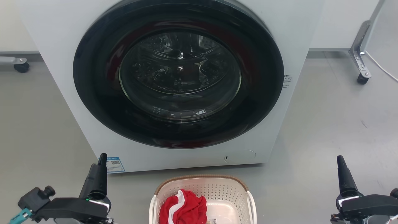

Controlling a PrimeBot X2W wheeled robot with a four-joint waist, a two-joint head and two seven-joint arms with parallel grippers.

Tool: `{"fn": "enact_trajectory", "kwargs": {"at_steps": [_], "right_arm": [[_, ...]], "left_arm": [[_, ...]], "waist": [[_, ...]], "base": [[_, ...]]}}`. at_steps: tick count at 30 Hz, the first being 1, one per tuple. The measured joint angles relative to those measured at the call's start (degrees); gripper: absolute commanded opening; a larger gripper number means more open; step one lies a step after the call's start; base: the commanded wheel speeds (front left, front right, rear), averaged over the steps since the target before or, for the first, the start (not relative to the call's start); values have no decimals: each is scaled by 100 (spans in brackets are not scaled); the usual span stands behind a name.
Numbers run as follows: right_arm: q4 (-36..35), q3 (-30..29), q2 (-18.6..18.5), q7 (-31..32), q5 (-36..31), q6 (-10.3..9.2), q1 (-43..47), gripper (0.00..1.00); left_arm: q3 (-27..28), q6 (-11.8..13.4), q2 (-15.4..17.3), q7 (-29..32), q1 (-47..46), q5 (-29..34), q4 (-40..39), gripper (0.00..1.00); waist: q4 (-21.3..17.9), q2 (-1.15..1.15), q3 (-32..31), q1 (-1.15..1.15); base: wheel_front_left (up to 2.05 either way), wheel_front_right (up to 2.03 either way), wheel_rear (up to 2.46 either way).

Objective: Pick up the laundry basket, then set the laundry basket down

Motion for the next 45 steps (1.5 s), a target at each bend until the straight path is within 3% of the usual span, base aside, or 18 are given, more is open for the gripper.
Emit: {"fn": "enact_trajectory", "kwargs": {"at_steps": [18,45], "right_arm": [[-346,625,-359,-339,-2050,-360,12,100],[-486,1068,-456,-902,-4124,-762,190,100]], "left_arm": [[-648,246,309,-364,-15,1671,-442,100],[-1293,606,475,-915,99,3495,-564,100]], "waist": [[23,0,-19,0],[54,0,-37,0]], "base": [[0,0,0],[0,0,0]]}}
